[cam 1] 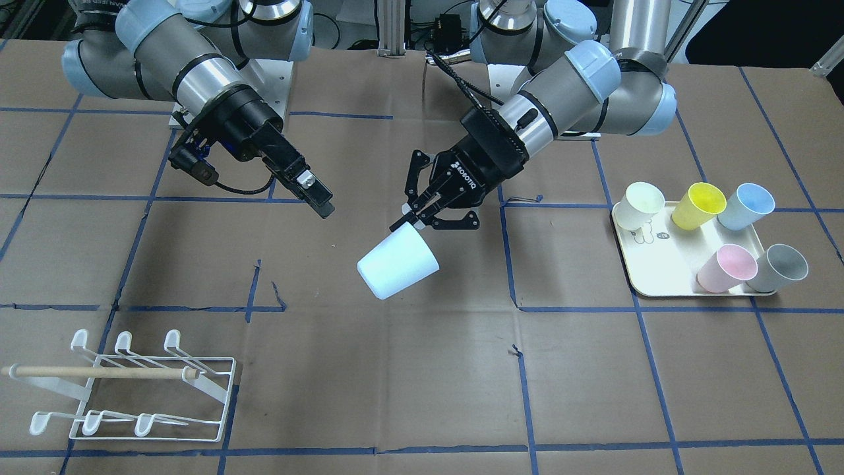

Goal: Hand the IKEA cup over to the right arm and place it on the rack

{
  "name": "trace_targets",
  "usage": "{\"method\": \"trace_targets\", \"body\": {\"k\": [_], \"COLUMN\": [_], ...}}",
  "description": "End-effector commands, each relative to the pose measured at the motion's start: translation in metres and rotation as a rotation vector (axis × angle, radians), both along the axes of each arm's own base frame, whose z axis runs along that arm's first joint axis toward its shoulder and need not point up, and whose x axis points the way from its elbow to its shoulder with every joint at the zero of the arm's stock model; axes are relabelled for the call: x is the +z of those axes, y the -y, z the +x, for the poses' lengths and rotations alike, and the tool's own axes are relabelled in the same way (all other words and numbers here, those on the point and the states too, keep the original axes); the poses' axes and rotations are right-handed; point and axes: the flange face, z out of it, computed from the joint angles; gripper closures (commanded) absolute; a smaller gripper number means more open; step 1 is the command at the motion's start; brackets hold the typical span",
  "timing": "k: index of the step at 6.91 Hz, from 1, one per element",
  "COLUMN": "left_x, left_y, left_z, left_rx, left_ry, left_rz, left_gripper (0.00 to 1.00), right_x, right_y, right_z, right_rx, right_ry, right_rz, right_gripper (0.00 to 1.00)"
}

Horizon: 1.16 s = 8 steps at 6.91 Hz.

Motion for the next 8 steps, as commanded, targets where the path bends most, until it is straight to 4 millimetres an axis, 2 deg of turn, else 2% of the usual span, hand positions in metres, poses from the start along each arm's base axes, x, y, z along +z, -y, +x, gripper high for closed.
{"method": "trace_targets", "body": {"k": [1,2,3,4,8], "left_x": [-0.016,-0.02,-0.013,-0.017,-0.013], "left_y": [-0.006,-0.006,-0.01,-0.009,-0.01], "left_z": [-0.021,-0.022,-0.022,-0.023,-0.023], "left_rx": [0.011,0.021,0.017,0.018,0.021], "left_ry": [-0.08,-0.111,-0.119,-0.12,-0.127], "left_rz": [-0.032,-0.043,-0.056,-0.045,-0.043], "left_gripper": [1.0,1.0,1.0,1.0,1.0], "right_x": [-0.017,-0.031,-0.043,-0.044,-0.022], "right_y": [0.006,0.013,0.017,0.019,0.03], "right_z": [0.0,-0.001,-0.002,-0.002,-0.001], "right_rx": [-0.003,-0.005,-0.015,-0.023,-0.038], "right_ry": [0.027,0.026,0.023,0.019,0.003], "right_rz": [0.059,0.091,0.119,0.124,0.066], "right_gripper": [0.0,0.0,0.0,0.01,0.02]}}
